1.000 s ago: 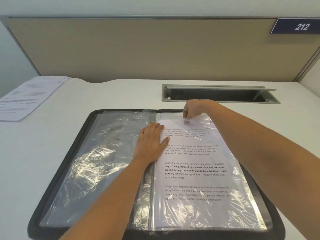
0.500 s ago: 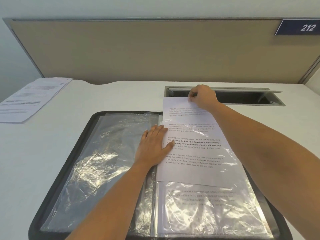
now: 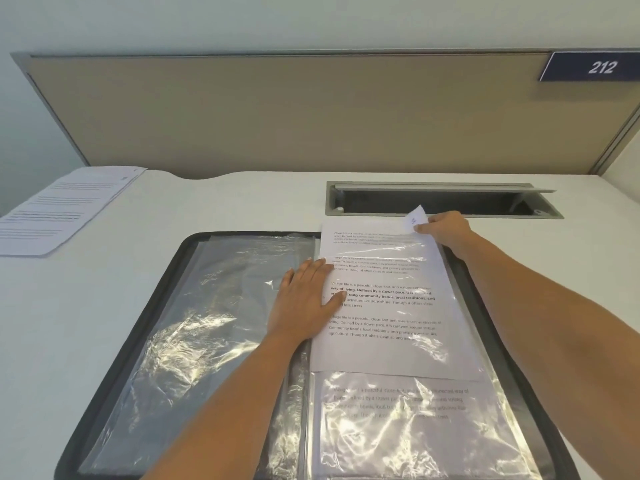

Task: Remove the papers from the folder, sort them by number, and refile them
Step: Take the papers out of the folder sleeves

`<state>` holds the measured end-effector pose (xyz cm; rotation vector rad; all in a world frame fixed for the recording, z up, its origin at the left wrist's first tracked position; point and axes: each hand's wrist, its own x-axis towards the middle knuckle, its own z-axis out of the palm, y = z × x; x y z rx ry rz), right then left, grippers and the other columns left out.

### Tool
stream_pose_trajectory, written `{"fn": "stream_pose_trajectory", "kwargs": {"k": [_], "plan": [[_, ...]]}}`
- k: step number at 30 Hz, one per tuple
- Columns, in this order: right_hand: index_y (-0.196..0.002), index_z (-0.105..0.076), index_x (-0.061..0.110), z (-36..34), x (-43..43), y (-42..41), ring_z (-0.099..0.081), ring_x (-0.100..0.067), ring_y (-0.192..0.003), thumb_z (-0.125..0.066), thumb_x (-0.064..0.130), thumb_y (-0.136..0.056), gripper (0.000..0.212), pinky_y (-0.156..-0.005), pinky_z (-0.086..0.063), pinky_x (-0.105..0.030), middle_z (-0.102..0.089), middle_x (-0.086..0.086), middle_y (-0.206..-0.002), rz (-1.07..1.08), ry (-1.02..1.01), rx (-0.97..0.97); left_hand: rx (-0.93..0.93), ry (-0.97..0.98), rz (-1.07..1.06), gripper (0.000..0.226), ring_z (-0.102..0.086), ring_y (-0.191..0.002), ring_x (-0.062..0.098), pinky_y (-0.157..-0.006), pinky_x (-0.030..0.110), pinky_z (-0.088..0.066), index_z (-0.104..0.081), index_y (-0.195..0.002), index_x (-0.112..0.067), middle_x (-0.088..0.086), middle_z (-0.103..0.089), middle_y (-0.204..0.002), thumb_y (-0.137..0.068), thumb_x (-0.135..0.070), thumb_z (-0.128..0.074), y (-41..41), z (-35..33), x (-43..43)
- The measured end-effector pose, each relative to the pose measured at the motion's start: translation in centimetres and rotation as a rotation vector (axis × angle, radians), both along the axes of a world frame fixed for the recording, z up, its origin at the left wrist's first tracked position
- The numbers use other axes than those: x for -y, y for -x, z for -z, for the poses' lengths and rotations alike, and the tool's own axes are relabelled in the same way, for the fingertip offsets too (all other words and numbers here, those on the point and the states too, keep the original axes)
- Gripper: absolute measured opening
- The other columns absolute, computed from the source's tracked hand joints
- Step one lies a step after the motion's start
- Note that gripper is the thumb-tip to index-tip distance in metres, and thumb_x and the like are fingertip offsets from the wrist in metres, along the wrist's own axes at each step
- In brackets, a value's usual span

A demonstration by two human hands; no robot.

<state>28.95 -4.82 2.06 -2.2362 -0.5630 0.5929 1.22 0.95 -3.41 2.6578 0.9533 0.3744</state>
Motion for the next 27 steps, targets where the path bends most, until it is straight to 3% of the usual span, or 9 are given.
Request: {"fn": "stream_pose_trajectory", "kwargs": {"k": [5, 11, 13, 15, 18, 21, 27], "plan": [[-0.124, -0.057, 0.005, -1.6, -0.9, -0.6, -0.063, -0.030, -0.101, -0.069, 0.018, -0.085, 0.043, -0.092, -0.051, -0.040, -0.063, -0.014, -0.120, 0.082, -0.237, -0.165, -0.012, -0.011, 0.001, 0.061, -0.008, -0.145, 0.010, -0.117, 0.033, -0.002, -0.027, -0.146, -0.025, -0.008, -0.021, -0.155, -0.094, -0.058, -0.030, 0.1, 0.1, -0.1], [-0.109, -0.063, 0.007, -3.2, -2.3, 0.2, -0.062, -0.026, -0.087, -0.058, 0.020, -0.093, 0.022, -0.085, -0.053, -0.039, -0.066, -0.013, -0.107, 0.127, -0.557, -0.172, -0.042, -0.030, 0.001, 0.082, -0.007, -0.145, 0.009, -0.117, 0.034, -0.003, -0.025, -0.146, -0.026, -0.008, -0.020, -0.155, -0.079, -0.071, -0.008, 0.0, 0.3, -0.2], [-0.114, -0.060, 0.002, -3.0, -2.5, 0.0, -0.063, -0.029, -0.091, -0.061, 0.017, -0.091, 0.028, -0.088, -0.052, -0.042, -0.065, -0.016, -0.112, 0.094, -0.477, -0.249, -0.043, -0.028, -0.004, 0.078, -0.008, -0.145, 0.009, -0.117, 0.034, -0.003, -0.025, -0.146, -0.026, -0.008, -0.021, -0.155, -0.081, -0.068, -0.012, 0.0, 0.3, -0.3], [-0.117, -0.058, 0.000, -2.7, -2.0, -0.3, -0.064, -0.032, -0.097, -0.066, 0.017, -0.087, 0.035, -0.092, -0.050, -0.046, -0.065, -0.016, -0.114, 0.003, -0.221, -0.312, -0.046, -0.027, -0.002, 0.079, -0.008, -0.145, 0.009, -0.117, 0.034, -0.003, -0.025, -0.146, -0.026, -0.008, -0.021, -0.155, -0.081, -0.068, -0.012, 0.0, 0.3, -0.3], [-0.118, -0.056, 0.002, -2.3, -1.3, -0.5, -0.062, -0.032, -0.102, -0.068, 0.018, -0.085, 0.039, -0.095, -0.047, -0.045, -0.064, -0.013, -0.114, -0.109, 0.061, -0.232, -0.052, -0.023, 0.001, 0.080, -0.008, -0.145, 0.009, -0.117, 0.034, -0.003, -0.025, -0.146, -0.026, -0.009, -0.021, -0.155, -0.081, -0.070, -0.011, 0.0, 0.3, -0.3], [-0.122, -0.055, -0.001, -2.2, -1.7, -0.6, -0.060, -0.034, -0.107, -0.069, 0.016, -0.084, 0.044, -0.099, -0.044, -0.048, -0.061, -0.014, -0.120, -0.044, -0.046, -0.217, -0.048, -0.016, 0.005, 0.068, -0.008, -0.145, 0.009, -0.117, 0.034, -0.003, -0.025, -0.146, -0.026, -0.008, -0.020, -0.155, -0.089, -0.062, -0.022, 0.1, 0.4, -0.2], [-0.123, -0.057, 0.002, -3.3, -3.3, -0.7, -0.062, -0.030, -0.099, -0.064, 0.013, -0.089, 0.037, -0.091, -0.050, -0.041, -0.063, -0.011, -0.116, 0.113, -0.369, -0.226, -0.055, -0.015, -0.008, 0.087, -0.006, -0.144, 0.006, -0.118, 0.032, -0.002, -0.023, -0.147, -0.029, -0.011, -0.018, -0.156, -0.073, -0.070, -0.002, 0.2, 0.2, -0.1]]}}
